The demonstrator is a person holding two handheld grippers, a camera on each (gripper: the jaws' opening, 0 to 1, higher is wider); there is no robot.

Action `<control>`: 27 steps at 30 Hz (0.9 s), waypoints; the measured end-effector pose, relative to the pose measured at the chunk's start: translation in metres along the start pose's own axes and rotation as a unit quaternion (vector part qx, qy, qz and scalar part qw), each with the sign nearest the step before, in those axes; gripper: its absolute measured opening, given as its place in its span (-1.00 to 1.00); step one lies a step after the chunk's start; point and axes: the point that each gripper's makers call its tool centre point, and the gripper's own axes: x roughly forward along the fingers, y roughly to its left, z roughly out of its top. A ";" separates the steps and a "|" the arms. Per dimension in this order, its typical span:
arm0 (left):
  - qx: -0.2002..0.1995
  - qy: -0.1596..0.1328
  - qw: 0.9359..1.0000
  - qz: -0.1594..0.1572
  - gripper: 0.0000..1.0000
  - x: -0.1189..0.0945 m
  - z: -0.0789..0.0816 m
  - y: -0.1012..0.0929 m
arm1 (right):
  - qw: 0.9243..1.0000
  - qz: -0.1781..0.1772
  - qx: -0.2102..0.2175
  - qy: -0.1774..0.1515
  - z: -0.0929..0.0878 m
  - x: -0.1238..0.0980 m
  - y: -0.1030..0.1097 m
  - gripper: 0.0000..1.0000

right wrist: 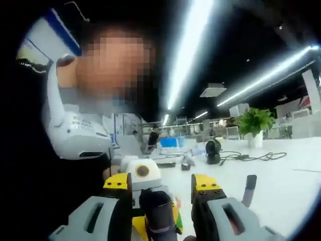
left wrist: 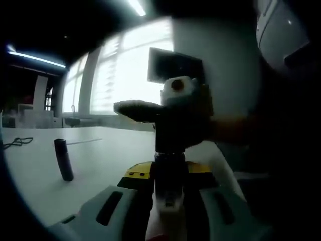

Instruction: Pick up cosmetic bottle twist off cap place on table pick up cap screw tight cap place on table

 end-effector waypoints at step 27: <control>0.003 0.000 1.000 0.003 -0.76 -0.002 0.001 -0.003 | 0.932 -0.362 -0.009 -0.007 -0.016 0.005 0.023 -0.26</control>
